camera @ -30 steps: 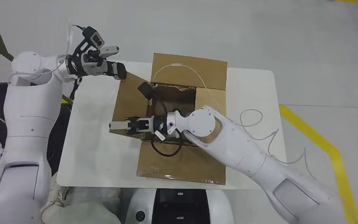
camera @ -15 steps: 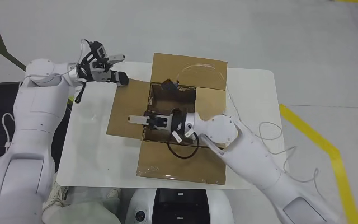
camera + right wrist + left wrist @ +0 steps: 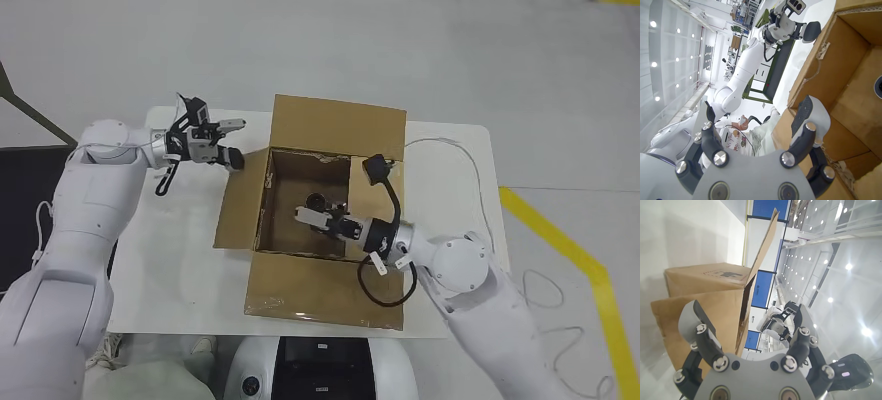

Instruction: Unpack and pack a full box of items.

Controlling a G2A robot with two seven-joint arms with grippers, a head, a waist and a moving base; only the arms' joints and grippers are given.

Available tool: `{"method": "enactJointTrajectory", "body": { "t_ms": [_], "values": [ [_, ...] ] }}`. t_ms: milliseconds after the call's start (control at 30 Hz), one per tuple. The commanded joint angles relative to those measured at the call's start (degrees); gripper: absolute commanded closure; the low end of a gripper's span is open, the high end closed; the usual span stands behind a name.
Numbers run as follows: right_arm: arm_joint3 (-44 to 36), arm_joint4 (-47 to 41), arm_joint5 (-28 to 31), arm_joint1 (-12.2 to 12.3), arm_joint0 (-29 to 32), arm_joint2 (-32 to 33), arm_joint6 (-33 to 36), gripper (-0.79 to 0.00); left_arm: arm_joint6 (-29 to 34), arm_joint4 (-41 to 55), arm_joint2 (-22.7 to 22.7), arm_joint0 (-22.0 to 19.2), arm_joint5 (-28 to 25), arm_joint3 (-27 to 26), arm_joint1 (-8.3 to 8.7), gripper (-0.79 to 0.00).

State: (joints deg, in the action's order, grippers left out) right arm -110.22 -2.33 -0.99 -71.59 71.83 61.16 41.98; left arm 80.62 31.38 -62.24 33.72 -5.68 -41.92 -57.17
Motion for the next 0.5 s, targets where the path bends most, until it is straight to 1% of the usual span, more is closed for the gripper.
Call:
{"method": "enactJointTrajectory", "body": {
  "t_ms": [0, 267, 367, 467],
  "values": [
    [-0.66, -0.2, 0.2, 0.36, 1.44, 1.54, 0.36, -0.785, -0.16, 0.15, 0.63, 0.05, -0.17, 0.27, -0.35, -0.785],
    [-2.3, -0.42, 1.1, 1.24, 4.75, 4.65, 1.4, -0.785, 0.16, 1.74, 1.2, -0.93, 0.08, 1.4, -1.14, -0.785],
    [-2.72, -0.3, 1.3, 1.42, 5.23, 4.91, 1.65, -0.785, 0.43, 1.97, 0.55, -1.32, -0.61, 1.2, -1.01, -0.785],
    [-3.27, -0.27, 1.65, 1.61, 5.79, 5.3, 1.84, -0.785, 1.42, 2.33, -1.1, -1.34, -1.72, 0.07, -0.38, -0.785]
  ]
}}
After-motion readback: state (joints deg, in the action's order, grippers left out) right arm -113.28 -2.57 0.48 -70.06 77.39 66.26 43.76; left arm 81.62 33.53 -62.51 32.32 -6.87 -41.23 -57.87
